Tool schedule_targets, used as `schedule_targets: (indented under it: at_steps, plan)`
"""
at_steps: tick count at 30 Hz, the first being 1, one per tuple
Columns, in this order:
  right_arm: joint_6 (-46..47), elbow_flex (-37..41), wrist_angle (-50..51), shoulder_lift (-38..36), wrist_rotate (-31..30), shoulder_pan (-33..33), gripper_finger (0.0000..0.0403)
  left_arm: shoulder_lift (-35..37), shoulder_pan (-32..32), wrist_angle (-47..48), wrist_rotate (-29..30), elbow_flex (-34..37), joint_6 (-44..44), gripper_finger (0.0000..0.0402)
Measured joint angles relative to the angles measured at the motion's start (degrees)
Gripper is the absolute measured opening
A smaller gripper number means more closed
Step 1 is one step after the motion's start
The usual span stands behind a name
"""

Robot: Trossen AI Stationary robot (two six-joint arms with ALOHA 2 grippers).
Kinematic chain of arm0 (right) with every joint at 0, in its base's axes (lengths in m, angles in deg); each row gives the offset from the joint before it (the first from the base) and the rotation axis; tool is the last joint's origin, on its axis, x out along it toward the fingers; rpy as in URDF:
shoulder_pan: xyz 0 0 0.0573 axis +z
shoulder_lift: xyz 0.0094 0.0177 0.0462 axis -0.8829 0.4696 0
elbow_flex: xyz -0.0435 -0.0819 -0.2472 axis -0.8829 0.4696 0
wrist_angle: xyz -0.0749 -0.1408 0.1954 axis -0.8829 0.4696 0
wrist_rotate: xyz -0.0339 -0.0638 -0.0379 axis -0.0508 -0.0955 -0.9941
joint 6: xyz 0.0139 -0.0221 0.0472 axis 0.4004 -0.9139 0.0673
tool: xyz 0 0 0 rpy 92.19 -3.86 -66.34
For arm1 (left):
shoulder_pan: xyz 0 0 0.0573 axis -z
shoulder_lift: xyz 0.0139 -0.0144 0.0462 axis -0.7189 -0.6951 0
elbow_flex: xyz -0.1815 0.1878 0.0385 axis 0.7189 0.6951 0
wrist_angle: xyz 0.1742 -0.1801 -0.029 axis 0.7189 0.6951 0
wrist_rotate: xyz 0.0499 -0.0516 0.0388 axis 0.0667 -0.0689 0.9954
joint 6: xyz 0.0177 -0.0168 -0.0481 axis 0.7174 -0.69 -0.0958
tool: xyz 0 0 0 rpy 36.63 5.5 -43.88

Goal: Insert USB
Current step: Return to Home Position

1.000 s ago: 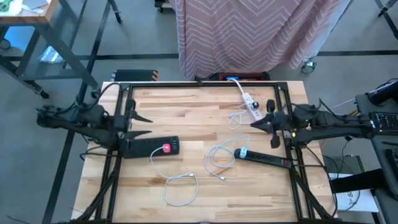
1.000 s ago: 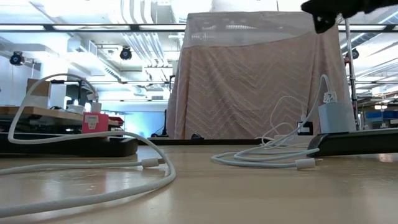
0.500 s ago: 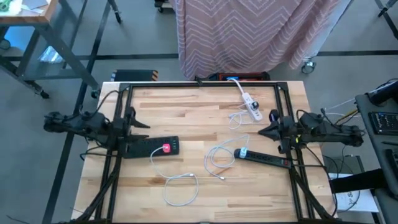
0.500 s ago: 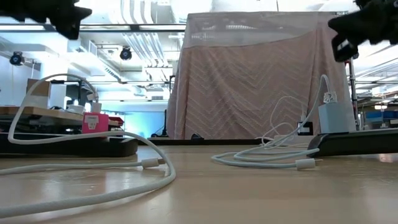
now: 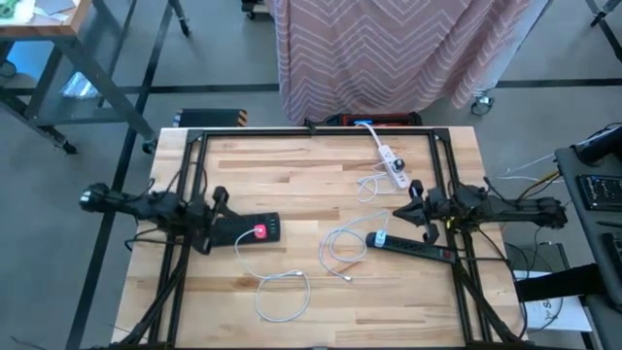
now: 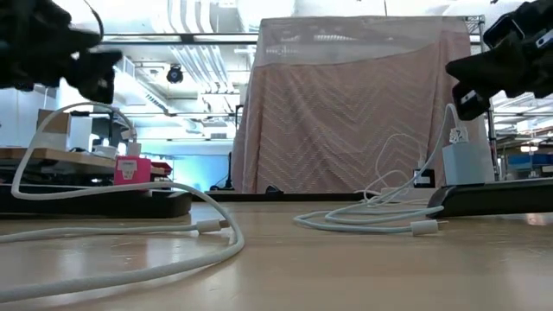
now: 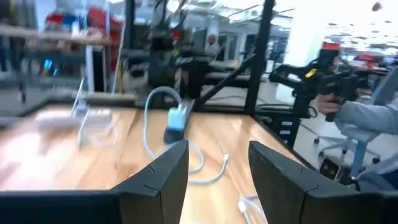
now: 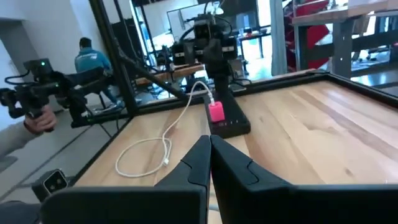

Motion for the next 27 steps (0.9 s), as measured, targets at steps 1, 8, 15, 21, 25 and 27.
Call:
schedule_targets:
  at_steps: [1, 8, 15, 21, 25, 27]
  plan:
    - [0.0, 0.0, -0.1, -0.1, -0.4, 0.3, 0.0, -0.1, 0.0, -0.2, 0.4, 0.1, -0.2, 0.0155]
    - [0.5, 0.0, 0.2, -0.1, -3.5, 7.0, 0.0, 1.5, 0.1, -3.9, 0.4, 0.1, 3.9, 0.0155]
    - [-2.9, 0.0, 0.2, -0.1, -7.9, 15.0, 0.0, 0.9, 0.1, -5.5, 0.6, 0.1, 5.3, 0.0155]
    - [-4.7, 0.0, 1.1, -0.2, -7.5, 15.5, 0.0, 1.5, -0.6, -5.6, 2.7, 0.1, 7.2, 0.0155]
    - [-5.8, -0.6, 2.8, -1.0, -6.7, 15.5, 0.0, 1.5, -0.7, -3.5, 2.9, 0.1, 5.1, 0.0155]
    - [-5.8, -0.7, 3.2, -0.9, -4.9, 15.1, 0.0, 1.5, -0.7, -2.1, 2.9, -0.1, 4.7, 0.0155]
